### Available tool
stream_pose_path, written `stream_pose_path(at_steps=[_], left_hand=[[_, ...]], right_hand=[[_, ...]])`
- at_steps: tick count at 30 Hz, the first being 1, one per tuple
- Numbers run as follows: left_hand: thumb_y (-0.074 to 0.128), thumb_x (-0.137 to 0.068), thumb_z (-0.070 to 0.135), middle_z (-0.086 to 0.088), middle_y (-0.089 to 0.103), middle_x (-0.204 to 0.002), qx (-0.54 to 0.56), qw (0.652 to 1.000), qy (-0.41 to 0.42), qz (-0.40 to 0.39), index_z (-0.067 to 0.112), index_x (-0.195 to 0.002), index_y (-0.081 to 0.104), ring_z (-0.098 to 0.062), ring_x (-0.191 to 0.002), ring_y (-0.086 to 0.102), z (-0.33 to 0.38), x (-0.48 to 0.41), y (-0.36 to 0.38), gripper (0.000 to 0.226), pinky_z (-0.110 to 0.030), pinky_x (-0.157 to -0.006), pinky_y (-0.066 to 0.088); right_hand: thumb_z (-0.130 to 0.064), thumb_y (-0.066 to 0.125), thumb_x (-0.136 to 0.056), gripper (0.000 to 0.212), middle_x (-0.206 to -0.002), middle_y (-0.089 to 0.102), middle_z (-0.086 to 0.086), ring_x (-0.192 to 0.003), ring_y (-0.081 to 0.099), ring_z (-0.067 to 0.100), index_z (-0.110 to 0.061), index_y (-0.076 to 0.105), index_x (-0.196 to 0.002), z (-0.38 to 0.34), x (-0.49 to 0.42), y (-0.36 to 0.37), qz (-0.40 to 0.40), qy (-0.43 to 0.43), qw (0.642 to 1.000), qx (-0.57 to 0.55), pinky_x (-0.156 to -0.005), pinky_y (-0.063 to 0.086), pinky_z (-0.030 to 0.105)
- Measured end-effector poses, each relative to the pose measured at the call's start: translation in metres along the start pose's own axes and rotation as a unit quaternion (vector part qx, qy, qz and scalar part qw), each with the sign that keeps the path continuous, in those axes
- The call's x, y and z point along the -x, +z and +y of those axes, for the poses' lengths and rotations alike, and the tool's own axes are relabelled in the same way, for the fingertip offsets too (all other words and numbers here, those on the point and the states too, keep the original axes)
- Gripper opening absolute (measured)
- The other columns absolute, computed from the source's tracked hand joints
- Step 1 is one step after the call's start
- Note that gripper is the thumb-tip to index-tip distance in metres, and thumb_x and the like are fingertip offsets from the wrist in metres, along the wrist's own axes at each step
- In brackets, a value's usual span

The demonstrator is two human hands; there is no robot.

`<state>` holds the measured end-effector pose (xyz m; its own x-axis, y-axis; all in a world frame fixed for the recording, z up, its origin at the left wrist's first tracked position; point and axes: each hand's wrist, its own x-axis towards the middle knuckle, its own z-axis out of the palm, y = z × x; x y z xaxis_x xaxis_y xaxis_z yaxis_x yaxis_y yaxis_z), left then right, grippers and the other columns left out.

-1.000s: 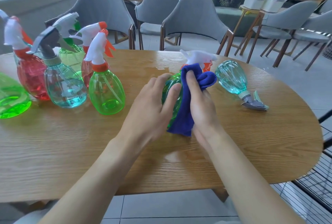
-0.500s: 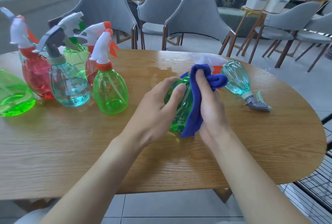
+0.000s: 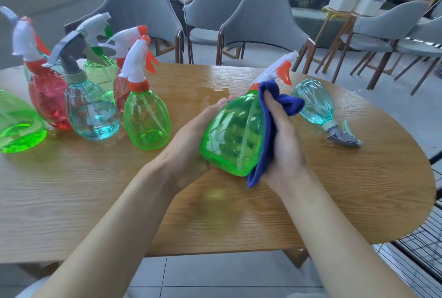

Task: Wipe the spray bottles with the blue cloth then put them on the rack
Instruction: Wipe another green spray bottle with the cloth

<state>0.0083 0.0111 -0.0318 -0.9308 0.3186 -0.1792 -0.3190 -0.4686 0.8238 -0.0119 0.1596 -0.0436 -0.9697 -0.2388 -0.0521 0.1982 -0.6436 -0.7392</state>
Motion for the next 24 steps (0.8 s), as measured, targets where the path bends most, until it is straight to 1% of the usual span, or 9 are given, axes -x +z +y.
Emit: stream_pose_path(at_steps=[4,6,8,10,13,17,20,22,24], left_hand=[[0.052,-0.108,0.042,0.0,0.071,-0.1,0.0,1.0,-0.021,0.011,0.023,-0.121,0.07,-0.016,-0.078,0.068,-0.005,-0.003,0.006,0.029,-0.028,-0.065,0.057],[0.053,-0.108,0.043,0.001,0.075,-0.096,-0.023,0.999,-0.01,0.04,0.02,-0.106,0.078,-0.015,-0.075,0.071,-0.006,-0.004,0.011,0.034,-0.028,-0.066,0.056],[0.054,-0.108,0.045,0.005,0.08,-0.095,-0.097,0.991,0.029,0.086,0.023,-0.093,0.084,-0.011,-0.08,0.076,-0.006,-0.007,0.011,0.04,-0.028,-0.073,0.058],[0.052,-0.109,0.047,0.014,0.081,-0.097,-0.239,0.959,0.101,0.115,0.03,-0.096,0.08,-0.004,-0.092,0.077,-0.005,-0.007,0.008,0.036,-0.027,-0.083,0.059],[0.049,-0.11,0.052,0.012,0.08,-0.096,-0.373,0.899,0.192,0.127,0.034,-0.113,0.074,-0.005,-0.092,0.076,-0.008,-0.005,0.003,0.031,-0.032,-0.085,0.062],[0.048,-0.107,0.058,0.009,0.073,-0.097,-0.513,0.802,0.258,0.163,0.043,-0.133,0.062,-0.01,-0.096,0.068,-0.016,-0.001,0.006,0.033,-0.034,-0.087,0.054],[0.045,-0.106,0.061,0.006,0.067,-0.115,-0.565,0.742,0.306,0.192,0.041,-0.144,0.054,-0.016,-0.11,0.063,-0.02,-0.002,0.007,0.044,-0.037,-0.091,0.052],[0.041,-0.102,0.064,0.005,0.061,-0.111,-0.586,0.711,0.327,0.211,0.038,-0.146,0.053,-0.019,-0.106,0.061,-0.023,-0.004,0.008,0.053,-0.04,-0.086,0.052],[0.04,-0.101,0.064,0.003,0.058,-0.108,-0.595,0.697,0.334,0.22,0.034,-0.147,0.054,-0.022,-0.104,0.059,-0.026,-0.005,0.009,0.057,-0.042,-0.084,0.052]], right_hand=[[-0.052,0.073,-0.091,0.049,-0.115,0.074,0.017,-0.107,0.073,0.033,-0.007,0.075,-0.111,0.0,-0.006,-0.005,0.033,0.001,0.999,0.014,-0.096,0.058,0.047],[-0.049,0.077,-0.088,0.044,-0.113,0.071,0.014,-0.101,0.072,0.031,-0.01,0.072,-0.109,-0.001,-0.008,-0.005,0.051,0.016,0.999,-0.003,-0.091,0.06,0.043],[-0.043,0.077,-0.091,0.032,-0.102,0.071,0.009,-0.09,0.073,0.026,-0.014,0.071,-0.102,0.0,-0.01,-0.005,0.066,0.009,0.998,-0.003,-0.081,0.062,0.038],[-0.04,0.074,-0.095,0.024,-0.093,0.072,0.008,-0.084,0.073,0.025,-0.016,0.072,-0.094,0.001,-0.012,-0.005,0.077,-0.009,0.997,0.017,-0.079,0.061,0.038],[-0.044,0.072,-0.097,0.048,-0.117,0.074,0.024,-0.104,0.073,0.04,0.0,0.072,-0.116,0.004,-0.008,-0.003,0.092,-0.03,0.992,0.077,-0.094,0.061,0.052],[-0.041,0.068,-0.101,0.034,-0.1,0.078,0.015,-0.088,0.077,0.03,-0.009,0.075,-0.108,0.0,0.002,0.005,0.101,-0.058,0.987,0.109,-0.075,0.064,0.04],[-0.045,0.067,-0.101,0.035,-0.102,0.079,0.014,-0.09,0.078,0.029,-0.012,0.076,-0.108,0.001,0.004,0.007,0.108,-0.072,0.983,0.127,-0.078,0.063,0.041],[-0.044,0.065,-0.102,0.031,-0.093,0.079,0.008,-0.085,0.077,0.024,-0.016,0.076,-0.099,0.003,0.004,0.01,0.113,-0.073,0.982,0.134,-0.076,0.062,0.038],[-0.045,0.066,-0.102,0.029,-0.088,0.078,0.004,-0.083,0.076,0.022,-0.02,0.076,-0.09,0.006,0.002,0.011,0.122,-0.07,0.979,0.147,-0.079,0.06,0.038]])
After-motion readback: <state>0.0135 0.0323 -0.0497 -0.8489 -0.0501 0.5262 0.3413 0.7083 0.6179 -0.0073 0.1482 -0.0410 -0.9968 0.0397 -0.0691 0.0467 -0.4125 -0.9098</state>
